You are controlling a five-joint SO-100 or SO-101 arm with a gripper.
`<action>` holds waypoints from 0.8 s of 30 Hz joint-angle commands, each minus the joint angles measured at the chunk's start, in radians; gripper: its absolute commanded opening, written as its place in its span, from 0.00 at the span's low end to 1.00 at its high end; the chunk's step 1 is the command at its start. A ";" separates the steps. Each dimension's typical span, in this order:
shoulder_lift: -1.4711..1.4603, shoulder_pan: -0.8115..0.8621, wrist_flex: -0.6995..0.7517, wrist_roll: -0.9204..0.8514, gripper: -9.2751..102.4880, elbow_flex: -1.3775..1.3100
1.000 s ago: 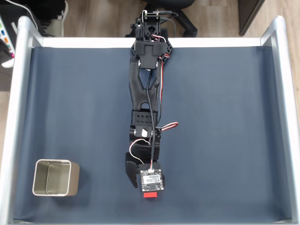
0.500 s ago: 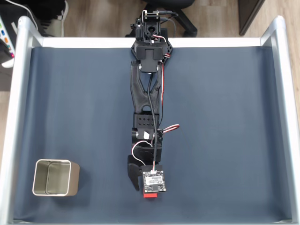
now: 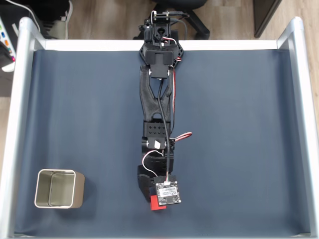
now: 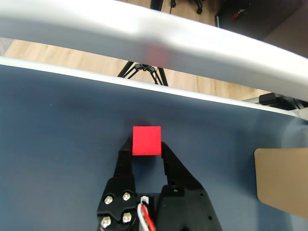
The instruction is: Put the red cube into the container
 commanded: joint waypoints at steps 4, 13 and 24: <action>0.029 -0.011 0.009 -0.011 0.09 -0.043; 0.184 -0.011 0.130 0.083 0.08 -0.020; 0.517 0.083 0.345 0.132 0.08 0.071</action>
